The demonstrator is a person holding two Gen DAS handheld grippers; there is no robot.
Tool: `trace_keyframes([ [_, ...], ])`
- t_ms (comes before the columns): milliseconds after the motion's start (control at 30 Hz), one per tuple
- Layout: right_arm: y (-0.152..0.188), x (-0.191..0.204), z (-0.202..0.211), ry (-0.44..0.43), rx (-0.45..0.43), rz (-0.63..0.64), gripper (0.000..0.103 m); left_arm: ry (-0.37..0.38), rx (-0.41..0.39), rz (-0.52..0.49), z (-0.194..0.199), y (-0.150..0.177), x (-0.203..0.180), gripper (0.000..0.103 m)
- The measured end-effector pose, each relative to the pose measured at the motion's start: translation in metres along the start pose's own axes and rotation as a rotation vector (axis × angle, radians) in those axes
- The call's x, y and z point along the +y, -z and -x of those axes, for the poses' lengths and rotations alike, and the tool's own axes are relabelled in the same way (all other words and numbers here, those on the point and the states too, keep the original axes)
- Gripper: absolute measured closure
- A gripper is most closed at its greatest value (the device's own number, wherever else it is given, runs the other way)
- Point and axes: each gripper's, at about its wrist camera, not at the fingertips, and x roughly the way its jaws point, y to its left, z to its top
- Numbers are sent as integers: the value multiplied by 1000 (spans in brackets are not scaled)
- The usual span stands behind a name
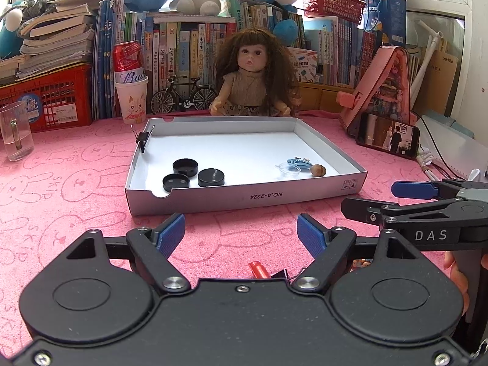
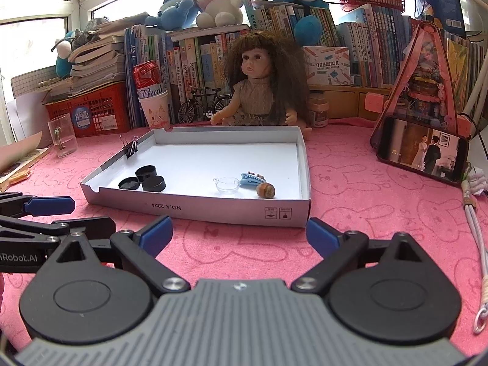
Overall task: Organize rigid objects
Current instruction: 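Lift both open tools out of the tray back toward the loose items, then move the left tool to the red marker while the right tool reaches another blue beaded clip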
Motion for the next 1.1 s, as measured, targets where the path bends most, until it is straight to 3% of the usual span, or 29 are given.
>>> trace_keyframes([
  [333, 17, 0, 6, 12, 19, -3, 5, -7, 19, -8, 5, 15, -2, 24],
  [800, 35, 4, 28, 23, -72, 28, 7, -19, -5, -31, 24, 29, -7, 24],
  [900, 39, 5, 29, 21, -68, 22, 11, 30, 17, -37, 29, 32, -7, 31],
  [967, 42, 7, 28, 14, -53, 17, 18, 56, 43, -34, 29, 36, -9, 47],
  [1100, 49, 11, 27, 8, -29, 24, 26, 63, 77, -24, 27, 44, -11, 60],
])
